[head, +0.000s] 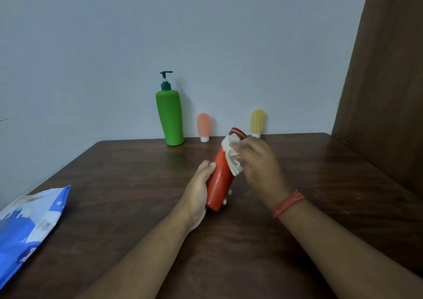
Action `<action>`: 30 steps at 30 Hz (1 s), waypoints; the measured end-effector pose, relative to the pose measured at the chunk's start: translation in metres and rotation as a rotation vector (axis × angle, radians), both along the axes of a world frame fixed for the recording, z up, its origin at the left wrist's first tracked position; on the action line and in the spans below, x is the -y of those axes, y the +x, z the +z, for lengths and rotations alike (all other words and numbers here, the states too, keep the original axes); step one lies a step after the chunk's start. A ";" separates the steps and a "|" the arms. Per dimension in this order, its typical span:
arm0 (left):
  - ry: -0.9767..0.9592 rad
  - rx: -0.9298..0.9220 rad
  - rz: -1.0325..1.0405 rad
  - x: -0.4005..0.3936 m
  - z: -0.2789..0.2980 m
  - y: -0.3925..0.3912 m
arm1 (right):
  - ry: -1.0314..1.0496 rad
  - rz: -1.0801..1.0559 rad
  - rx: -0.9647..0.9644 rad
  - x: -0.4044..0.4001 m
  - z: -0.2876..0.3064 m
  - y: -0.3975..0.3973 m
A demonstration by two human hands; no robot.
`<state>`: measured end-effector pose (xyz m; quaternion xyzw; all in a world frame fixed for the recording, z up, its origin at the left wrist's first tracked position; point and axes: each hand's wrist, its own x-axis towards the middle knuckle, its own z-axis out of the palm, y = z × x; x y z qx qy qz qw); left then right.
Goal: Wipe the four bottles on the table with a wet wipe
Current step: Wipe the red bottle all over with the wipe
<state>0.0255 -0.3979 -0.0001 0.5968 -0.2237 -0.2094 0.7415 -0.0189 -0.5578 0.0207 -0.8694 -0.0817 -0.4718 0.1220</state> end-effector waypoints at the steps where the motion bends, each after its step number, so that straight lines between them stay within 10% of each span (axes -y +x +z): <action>1: 0.021 0.032 -0.020 0.001 -0.001 -0.001 | 0.043 -0.044 0.030 0.006 0.002 -0.002; 10: -0.060 -0.027 0.026 0.003 -0.002 0.001 | -0.042 -0.007 -0.044 -0.010 -0.007 -0.006; 16: 0.076 0.087 -0.022 0.004 -0.003 -0.003 | 0.533 -0.021 0.047 0.005 -0.007 -0.003; 25: -0.065 -0.033 0.044 0.001 -0.003 0.002 | 0.449 0.017 -0.130 -0.019 -0.017 -0.002; 30: 0.003 0.037 -0.041 0.003 -0.004 0.001 | 0.735 -0.016 -0.011 0.000 -0.009 -0.001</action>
